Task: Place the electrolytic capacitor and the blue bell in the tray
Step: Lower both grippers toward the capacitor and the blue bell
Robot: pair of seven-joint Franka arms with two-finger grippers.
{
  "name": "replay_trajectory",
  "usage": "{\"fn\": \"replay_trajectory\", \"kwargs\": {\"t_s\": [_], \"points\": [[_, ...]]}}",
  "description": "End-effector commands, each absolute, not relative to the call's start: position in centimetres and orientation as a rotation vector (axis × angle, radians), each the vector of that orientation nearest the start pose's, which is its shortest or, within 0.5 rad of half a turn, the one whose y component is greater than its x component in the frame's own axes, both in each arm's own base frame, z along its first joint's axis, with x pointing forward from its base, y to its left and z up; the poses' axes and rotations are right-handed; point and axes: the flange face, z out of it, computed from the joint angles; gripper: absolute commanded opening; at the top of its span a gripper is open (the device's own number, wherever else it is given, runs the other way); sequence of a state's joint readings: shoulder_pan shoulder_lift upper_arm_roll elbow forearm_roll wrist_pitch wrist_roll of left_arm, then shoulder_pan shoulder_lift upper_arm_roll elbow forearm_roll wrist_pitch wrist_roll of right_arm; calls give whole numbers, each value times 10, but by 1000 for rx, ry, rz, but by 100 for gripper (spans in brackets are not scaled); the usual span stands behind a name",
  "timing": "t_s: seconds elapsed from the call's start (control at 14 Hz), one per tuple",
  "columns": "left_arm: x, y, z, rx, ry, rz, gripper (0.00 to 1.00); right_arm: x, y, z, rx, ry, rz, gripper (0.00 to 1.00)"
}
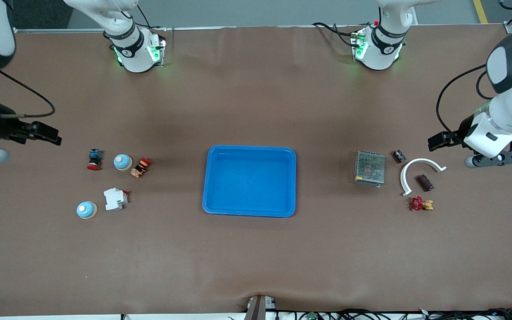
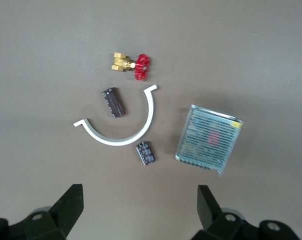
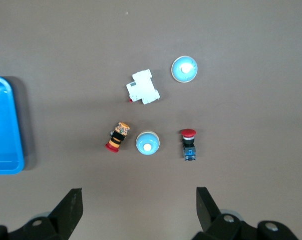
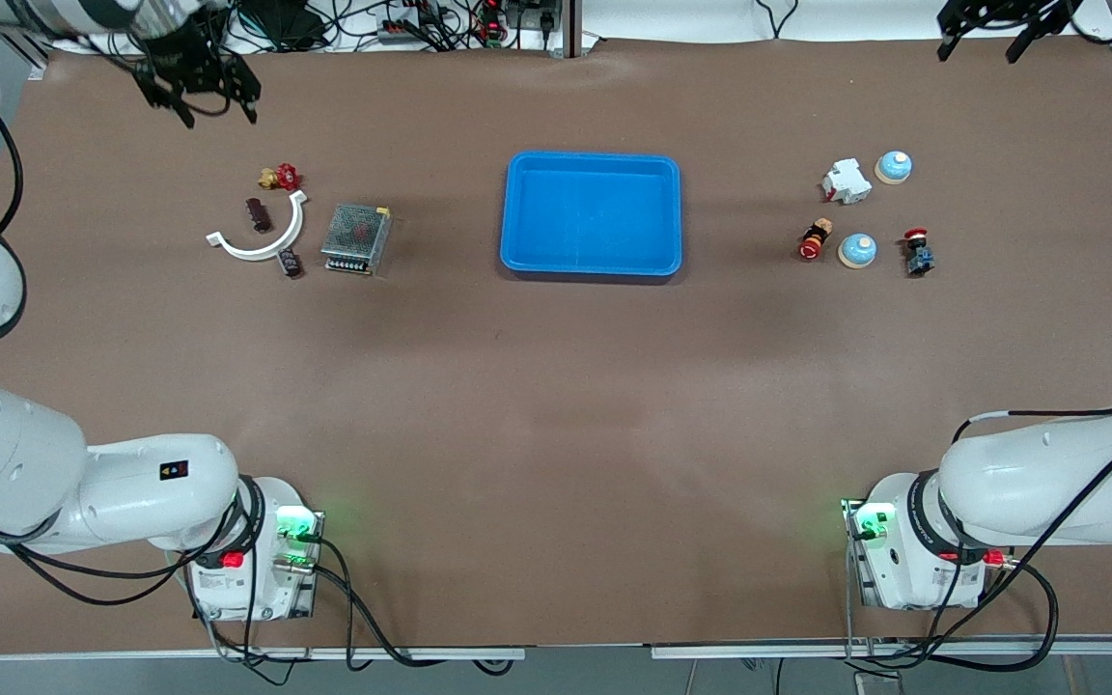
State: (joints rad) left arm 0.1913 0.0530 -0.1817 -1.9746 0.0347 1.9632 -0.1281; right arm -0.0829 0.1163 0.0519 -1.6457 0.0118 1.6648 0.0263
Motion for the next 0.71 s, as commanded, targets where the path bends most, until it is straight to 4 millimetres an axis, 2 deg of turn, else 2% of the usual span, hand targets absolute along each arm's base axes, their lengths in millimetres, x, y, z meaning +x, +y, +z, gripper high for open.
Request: {"fn": "replay_trajectory", "kwargs": {"t_s": [0.0,0.21,0.43,0.64], "points": [[532,19,400,-3096,-286,61,100,592,-17,494,-3120,78,136,100],[518,22,355,-3082,-463,65,100,586,-16,442,-3124,67,110,100],[506,14,310,-3079,-605,22,100,573,-14,394,-3126,60,110,100],[501,12,272,-3077,-666,47,86,563,-13,361,-3125,33,146,100]]}}
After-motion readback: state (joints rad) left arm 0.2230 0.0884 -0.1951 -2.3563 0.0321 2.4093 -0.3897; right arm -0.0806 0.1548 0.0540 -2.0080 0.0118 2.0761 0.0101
